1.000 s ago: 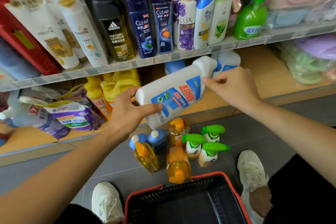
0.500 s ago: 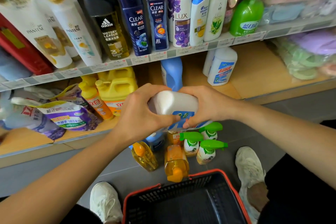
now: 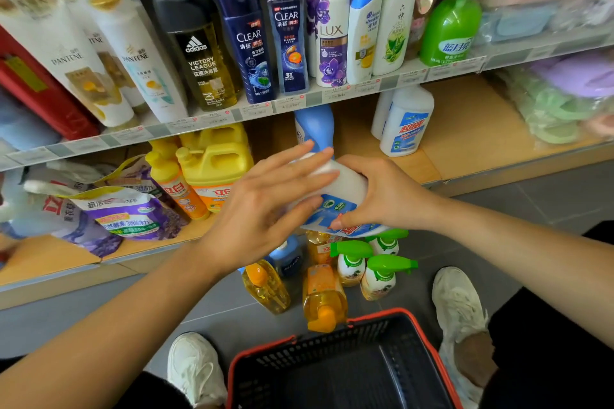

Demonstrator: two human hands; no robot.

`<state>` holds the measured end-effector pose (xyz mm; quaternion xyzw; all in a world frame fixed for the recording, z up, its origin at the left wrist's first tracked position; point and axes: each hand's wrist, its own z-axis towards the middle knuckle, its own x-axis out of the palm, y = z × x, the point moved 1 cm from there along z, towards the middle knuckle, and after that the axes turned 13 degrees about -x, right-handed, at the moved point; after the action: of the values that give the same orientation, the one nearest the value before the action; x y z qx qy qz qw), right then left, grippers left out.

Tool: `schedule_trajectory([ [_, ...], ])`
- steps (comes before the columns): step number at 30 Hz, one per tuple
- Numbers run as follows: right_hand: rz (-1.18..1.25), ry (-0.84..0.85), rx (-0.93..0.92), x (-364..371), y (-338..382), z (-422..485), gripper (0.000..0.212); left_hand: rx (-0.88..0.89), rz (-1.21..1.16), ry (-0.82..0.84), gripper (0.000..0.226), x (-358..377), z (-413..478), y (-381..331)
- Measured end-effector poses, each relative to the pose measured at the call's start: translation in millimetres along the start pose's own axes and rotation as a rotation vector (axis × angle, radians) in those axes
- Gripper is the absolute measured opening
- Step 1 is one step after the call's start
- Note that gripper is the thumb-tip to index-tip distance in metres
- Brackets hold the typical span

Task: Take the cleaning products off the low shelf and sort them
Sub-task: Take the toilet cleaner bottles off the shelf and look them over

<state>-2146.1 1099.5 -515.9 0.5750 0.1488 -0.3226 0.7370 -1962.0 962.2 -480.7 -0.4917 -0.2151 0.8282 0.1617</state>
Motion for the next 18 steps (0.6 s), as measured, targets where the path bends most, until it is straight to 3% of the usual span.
schedule_trajectory([
  [3,-0.049,-0.003,-0.01,1.2,0.9,-2.2,0.065,-0.09,-0.082,-0.065,0.04,-1.2,0.7,-0.5],
  [12,-0.096,0.011,-0.02,5.7,0.1,-5.7,0.072,-0.508,-0.435,-0.078,0.014,3.0,7.4,-1.3],
  [18,0.026,-0.112,-0.007,5.6,-3.4,-9.2,0.067,-0.719,-0.614,-0.045,0.04,10.4,0.1,7.5],
])
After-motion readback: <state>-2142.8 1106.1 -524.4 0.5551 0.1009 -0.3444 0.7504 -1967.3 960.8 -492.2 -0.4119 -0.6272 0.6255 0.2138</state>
